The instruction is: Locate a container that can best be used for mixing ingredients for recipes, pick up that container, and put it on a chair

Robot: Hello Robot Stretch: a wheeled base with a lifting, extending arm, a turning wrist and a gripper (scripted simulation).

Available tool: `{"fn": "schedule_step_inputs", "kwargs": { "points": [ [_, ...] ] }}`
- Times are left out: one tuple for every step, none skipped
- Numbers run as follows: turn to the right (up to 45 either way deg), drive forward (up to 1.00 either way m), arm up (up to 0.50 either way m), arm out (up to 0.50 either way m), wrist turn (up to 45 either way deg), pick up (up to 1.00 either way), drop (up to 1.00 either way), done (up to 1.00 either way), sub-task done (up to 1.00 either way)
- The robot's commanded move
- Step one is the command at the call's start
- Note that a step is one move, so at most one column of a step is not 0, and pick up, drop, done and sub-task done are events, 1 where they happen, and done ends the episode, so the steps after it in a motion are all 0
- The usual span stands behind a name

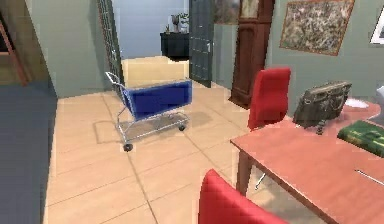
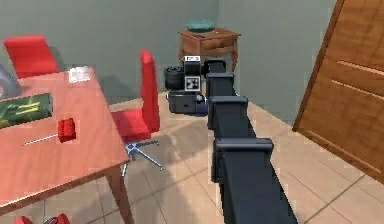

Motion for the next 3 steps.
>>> {"fn": "schedule_step_inputs", "kwargs": {
  "points": [
    [6.0, 0.0, 0.0, 0.0, 0.0, 0.0, 0.0, 0.0, 0.0],
    [45.0, 0.0, 0.0, 0.0, 0.0, 0.0, 0.0, 0.0, 0.0],
    [21.0, 0.0, 0.0, 0.0, 0.0, 0.0, 0.0, 0.0, 0.0]
  ]
}}
